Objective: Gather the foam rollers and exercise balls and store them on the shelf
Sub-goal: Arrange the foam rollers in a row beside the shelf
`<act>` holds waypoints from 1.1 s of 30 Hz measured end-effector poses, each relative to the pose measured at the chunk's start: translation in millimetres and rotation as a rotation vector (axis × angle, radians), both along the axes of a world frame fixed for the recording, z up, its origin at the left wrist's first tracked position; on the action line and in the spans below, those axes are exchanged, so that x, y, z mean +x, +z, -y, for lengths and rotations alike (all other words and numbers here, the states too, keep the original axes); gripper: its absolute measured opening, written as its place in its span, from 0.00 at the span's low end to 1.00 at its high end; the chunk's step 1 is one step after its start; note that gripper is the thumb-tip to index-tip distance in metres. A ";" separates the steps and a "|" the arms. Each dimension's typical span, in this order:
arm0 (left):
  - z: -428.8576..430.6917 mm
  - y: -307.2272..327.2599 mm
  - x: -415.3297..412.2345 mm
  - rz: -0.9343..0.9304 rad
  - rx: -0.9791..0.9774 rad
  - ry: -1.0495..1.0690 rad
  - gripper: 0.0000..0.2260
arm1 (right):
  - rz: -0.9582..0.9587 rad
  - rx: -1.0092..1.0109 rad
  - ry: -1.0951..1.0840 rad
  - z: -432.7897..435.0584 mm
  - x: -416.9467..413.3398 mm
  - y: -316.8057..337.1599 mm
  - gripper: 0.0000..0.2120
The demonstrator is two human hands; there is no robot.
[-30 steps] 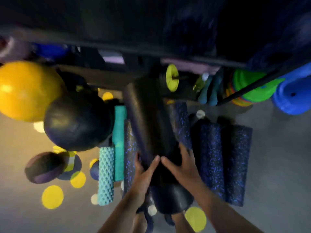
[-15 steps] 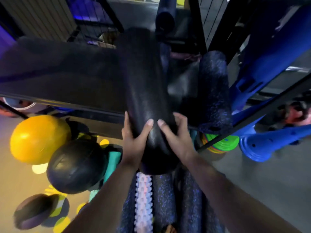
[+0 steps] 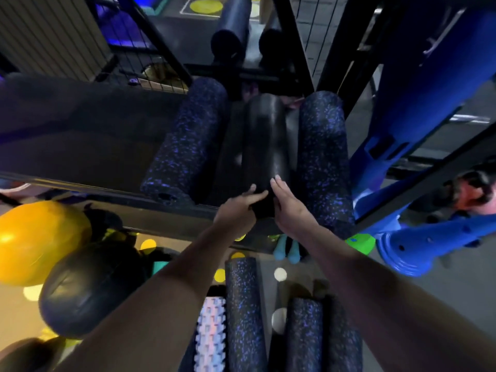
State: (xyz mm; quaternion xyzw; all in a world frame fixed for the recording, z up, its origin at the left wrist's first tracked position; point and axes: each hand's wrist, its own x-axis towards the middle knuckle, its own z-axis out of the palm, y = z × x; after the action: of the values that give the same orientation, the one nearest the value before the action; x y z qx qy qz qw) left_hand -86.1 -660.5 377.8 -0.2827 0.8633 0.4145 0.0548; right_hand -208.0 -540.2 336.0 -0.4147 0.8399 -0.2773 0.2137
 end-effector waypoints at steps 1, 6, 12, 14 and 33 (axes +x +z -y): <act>4.3 -3.9 2.9 -0.008 -0.004 0.010 0.30 | -0.017 -0.013 -0.008 -0.1 0.7 -4.4 0.27; 1.2 -25.5 21.5 -0.154 0.128 0.182 0.30 | -0.004 -0.109 -0.072 3.0 9.1 1.0 0.25; -15.7 -108.9 160.1 -0.213 0.382 0.748 0.15 | -0.302 -0.359 -0.524 -49.8 98.2 -30.5 0.16; -26.0 -150.7 229.8 -0.065 0.416 0.840 0.15 | -0.228 -0.191 -0.498 -67.7 152.2 -72.8 0.16; -44.2 -485.9 459.9 0.511 0.625 0.860 0.47 | 0.846 0.495 -0.398 -26.2 464.9 -463.9 0.54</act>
State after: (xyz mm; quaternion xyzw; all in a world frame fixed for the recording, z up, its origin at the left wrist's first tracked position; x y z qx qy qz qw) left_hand 373.7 -616.3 -108.1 -0.6689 0.4674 0.5528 0.1687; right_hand 256.9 -514.0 -127.9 -0.0362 0.7830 -0.2493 0.5688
